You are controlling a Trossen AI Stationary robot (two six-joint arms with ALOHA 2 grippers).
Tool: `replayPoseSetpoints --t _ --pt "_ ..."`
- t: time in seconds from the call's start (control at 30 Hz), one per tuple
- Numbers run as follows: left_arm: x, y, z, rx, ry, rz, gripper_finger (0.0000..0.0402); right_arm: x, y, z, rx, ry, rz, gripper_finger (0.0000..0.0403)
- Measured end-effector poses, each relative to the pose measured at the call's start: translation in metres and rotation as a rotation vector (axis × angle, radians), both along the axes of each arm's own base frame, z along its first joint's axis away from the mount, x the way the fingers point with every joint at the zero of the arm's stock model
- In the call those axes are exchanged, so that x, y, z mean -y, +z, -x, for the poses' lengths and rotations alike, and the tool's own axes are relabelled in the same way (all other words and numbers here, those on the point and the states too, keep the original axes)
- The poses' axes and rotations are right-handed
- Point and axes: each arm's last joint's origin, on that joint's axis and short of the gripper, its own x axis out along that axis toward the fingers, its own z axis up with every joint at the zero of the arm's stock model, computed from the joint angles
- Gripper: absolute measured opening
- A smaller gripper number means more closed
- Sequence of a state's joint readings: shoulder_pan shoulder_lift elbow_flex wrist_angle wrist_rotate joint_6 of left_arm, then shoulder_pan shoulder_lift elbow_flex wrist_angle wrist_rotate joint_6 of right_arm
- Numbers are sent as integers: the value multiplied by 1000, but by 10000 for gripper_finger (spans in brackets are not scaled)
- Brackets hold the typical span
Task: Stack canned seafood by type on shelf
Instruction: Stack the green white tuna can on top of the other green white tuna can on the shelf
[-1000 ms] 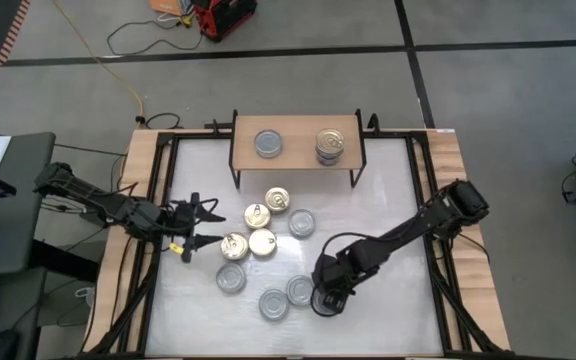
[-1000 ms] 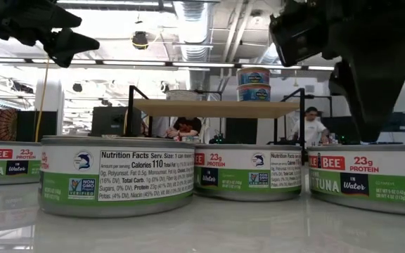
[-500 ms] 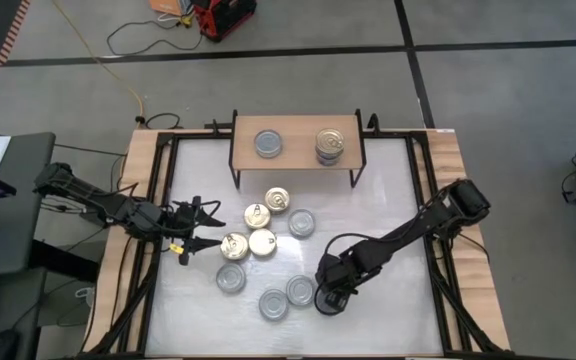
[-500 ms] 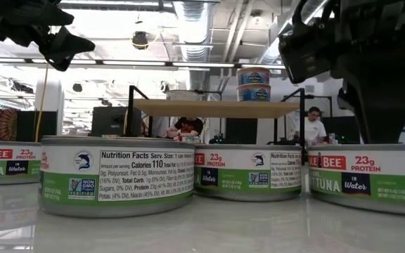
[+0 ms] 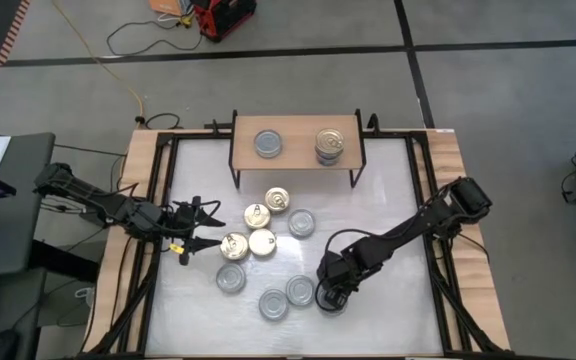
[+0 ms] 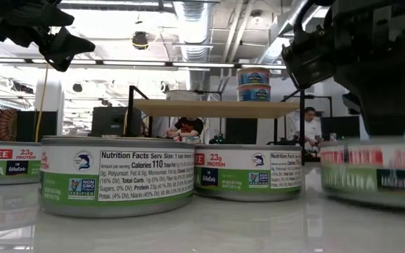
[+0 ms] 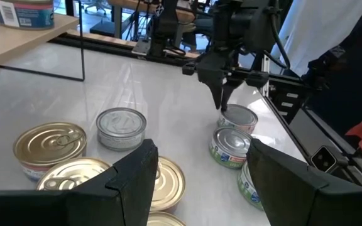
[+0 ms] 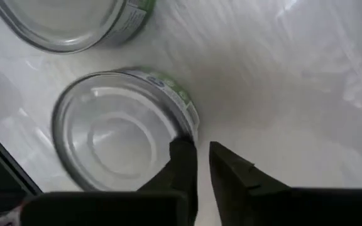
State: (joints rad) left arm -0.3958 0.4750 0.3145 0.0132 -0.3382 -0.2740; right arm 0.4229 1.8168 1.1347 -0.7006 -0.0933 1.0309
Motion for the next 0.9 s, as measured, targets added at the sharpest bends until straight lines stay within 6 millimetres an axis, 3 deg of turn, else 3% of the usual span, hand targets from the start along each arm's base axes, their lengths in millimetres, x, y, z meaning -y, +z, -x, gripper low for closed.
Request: replayPoseSetpoints --t 0.3,0.43,0.6,0.73,0.9 --pt "0 0 0 -2 0 -1 233 20 -6 4 -87 -60 101 59" --pt "0 0 0 -1 -1 -1 233 33 5 13 -131 -121 218 59" --pt "0 0 0 1 2 -11 233 46 34 21 -38 -158 301 59" --pt "0 0 0 1 5 -19 233 50 64 32 67 -168 269 61" --pt "0 0 0 2 5 -20 233 28 93 32 205 -42 220 75"
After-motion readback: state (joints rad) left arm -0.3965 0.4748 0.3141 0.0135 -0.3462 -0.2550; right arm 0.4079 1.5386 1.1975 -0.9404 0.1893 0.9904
